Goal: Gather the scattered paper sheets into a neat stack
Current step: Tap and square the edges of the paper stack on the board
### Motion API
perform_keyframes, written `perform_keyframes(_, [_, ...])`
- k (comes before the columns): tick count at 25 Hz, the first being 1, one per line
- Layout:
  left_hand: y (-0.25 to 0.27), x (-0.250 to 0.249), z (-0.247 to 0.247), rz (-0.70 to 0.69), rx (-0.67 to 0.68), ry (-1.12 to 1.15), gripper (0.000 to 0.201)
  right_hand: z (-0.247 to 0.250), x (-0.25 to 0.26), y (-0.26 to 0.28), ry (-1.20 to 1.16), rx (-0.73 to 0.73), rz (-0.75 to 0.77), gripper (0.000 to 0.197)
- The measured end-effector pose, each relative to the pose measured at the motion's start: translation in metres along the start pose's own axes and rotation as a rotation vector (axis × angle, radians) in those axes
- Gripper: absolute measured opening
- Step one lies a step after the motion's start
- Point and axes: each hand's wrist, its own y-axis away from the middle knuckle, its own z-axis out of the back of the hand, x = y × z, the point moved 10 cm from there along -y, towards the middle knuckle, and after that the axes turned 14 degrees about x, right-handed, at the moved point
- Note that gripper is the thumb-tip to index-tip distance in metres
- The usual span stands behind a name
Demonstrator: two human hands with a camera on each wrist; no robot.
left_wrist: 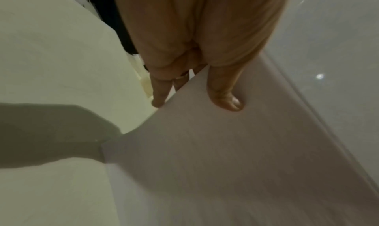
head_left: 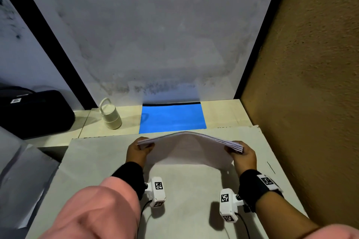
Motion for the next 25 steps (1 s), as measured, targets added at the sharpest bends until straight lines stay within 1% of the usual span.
perform_keyframes(2, [0.000,0.004,0.001,0.010,-0.007,-0.028,0.028,-0.002,-0.003,-0.001,-0.031,-0.012,-0.010,0.015])
perform_keyframes(6, [-0.004,-0.013,0.003,-0.063,-0.057,0.017,0.016,-0.001,0.020,-0.003,-0.027,-0.045,0.110,0.015])
perform_keyframes(8, [-0.005,-0.014,0.004,-0.066,-0.053,0.024,0.019,-0.003,0.019,-0.005,-0.016,-0.025,0.126,0.017])
perform_keyframes(10, [-0.004,-0.003,0.002,-0.028,-0.025,-0.017,0.023,-0.007,0.008,-0.005,0.021,-0.007,0.086,0.016])
perform_keyframes(11, [-0.002,0.004,0.003,-0.006,-0.026,-0.045,0.024,-0.007,0.005,-0.002,0.055,-0.010,0.070,0.023])
perform_keyframes(12, [0.000,0.008,0.003,0.009,-0.037,-0.062,0.025,-0.007,0.006,0.002,0.111,-0.011,0.092,0.031])
perform_keyframes(14, [0.002,0.008,0.004,-0.001,-0.066,-0.066,0.024,-0.012,0.023,0.011,0.242,0.015,0.245,0.045])
perform_keyframes(15, [0.002,0.007,0.004,-0.008,-0.074,-0.056,0.026,-0.017,0.028,0.013,0.291,0.057,0.310,0.049])
perform_keyframes(16, [0.000,0.008,0.004,-0.005,-0.079,-0.041,0.029,-0.022,0.028,0.013,0.321,0.105,0.339,0.053])
perform_keyframes(17, [-0.001,0.008,0.004,-0.002,-0.079,-0.027,0.034,-0.026,0.026,0.010,0.347,0.136,0.340,0.056])
perform_keyframes(19, [-0.004,0.011,0.005,0.004,-0.085,-0.028,0.040,-0.027,0.023,0.005,0.415,0.125,0.330,0.053])
perform_keyframes(20, [-0.005,0.011,0.005,0.005,-0.087,-0.040,0.038,-0.027,0.023,0.004,0.441,0.116,0.323,0.050])
perform_keyframes(23, [-0.004,0.006,0.007,-0.027,-0.085,-0.069,0.024,-0.025,0.027,0.005,0.442,0.084,0.314,0.043])
perform_keyframes(24, [-0.004,0.004,0.008,-0.030,-0.090,-0.073,0.022,-0.020,0.028,0.002,0.414,0.049,0.297,0.040])
perform_keyframes(25, [-0.004,0.002,0.008,-0.032,-0.098,-0.078,0.020,-0.015,0.027,-0.002,0.349,0.014,0.260,0.042])
